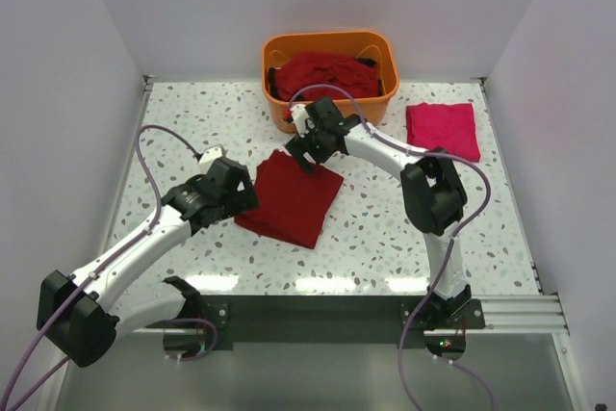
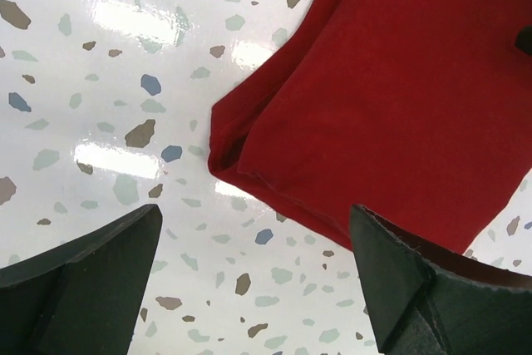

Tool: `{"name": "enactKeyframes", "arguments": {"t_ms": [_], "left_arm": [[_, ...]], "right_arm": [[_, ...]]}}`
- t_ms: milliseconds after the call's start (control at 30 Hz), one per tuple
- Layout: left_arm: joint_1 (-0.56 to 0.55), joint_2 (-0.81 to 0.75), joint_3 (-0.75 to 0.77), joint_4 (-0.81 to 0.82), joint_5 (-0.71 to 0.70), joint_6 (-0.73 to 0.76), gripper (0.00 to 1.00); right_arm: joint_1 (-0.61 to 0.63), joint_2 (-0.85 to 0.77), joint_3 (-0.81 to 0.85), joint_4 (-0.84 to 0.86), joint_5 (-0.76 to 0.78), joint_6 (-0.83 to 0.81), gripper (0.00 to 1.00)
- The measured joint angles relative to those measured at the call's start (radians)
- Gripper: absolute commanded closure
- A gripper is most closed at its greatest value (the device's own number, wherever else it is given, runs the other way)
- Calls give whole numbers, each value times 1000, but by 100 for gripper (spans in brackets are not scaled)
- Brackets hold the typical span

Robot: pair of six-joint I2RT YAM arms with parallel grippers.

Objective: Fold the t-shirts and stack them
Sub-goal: Neatly place the folded tshirt to the corner

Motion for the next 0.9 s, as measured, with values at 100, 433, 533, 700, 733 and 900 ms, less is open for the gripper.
{"name": "enactKeyframes", "arguments": {"t_ms": [100, 433, 533, 700, 733, 900], "left_arm": [[0, 0, -2, 1, 4, -2, 0], [0, 1, -2, -3, 18, -1, 0], [0, -19, -2, -7, 29, -1, 0], [0, -76, 18, -32, 27, -1, 0], [0, -91, 24, -37, 26, -1, 0], [0, -153, 59, -60, -8, -2, 0]], "right_arm": [[-26, 26, -2, -1, -26, 1, 17], [-12, 78, -33, 21, -52, 32, 24], [-12, 100, -33, 32, -57, 59, 29], [-11, 76, -92, 104, -73, 114, 45], [-8, 63, -117, 126, -73, 130, 49], [6, -55, -324, 252, -61, 245, 88]]}}
